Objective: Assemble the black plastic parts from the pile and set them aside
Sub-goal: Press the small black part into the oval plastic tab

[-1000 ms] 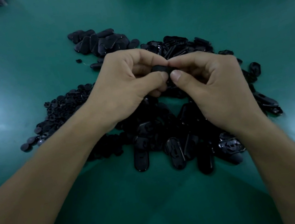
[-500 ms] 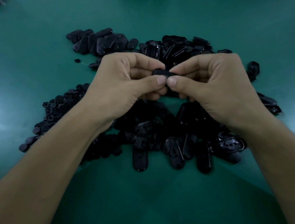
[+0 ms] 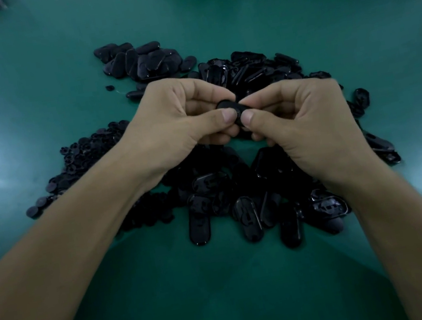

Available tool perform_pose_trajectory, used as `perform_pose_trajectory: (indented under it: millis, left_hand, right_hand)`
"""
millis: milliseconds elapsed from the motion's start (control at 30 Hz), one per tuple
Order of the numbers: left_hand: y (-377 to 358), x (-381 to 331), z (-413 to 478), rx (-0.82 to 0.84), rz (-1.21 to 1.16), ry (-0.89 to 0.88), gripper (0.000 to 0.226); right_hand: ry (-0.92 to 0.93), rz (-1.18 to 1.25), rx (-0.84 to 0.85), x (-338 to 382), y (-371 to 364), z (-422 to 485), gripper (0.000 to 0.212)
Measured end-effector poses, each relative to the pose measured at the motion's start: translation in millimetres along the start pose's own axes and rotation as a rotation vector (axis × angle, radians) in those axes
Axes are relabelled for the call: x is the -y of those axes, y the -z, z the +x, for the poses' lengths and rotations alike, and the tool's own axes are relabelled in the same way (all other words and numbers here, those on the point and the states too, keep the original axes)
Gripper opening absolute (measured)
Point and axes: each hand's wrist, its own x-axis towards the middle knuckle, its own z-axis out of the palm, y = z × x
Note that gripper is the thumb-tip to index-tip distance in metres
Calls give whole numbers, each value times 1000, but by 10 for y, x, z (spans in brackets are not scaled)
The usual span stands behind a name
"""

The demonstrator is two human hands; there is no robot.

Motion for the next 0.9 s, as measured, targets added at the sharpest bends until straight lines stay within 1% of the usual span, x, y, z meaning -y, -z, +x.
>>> perform_pose_trajectory:
  millis: [333,633,900]
  left_hand:
    - [-28,26,-8,-16,21,-48,15]
    - [-49,47,-9,-44,61,-90,15]
    - [-47,47,-7,-49,165,-119,12]
  right_hand:
    - [26,6,0,10,11,-5,19]
    - [28,13,-35,-9,-40,-6,19]
    - [14,-81,-48,-32,-3,-6,16]
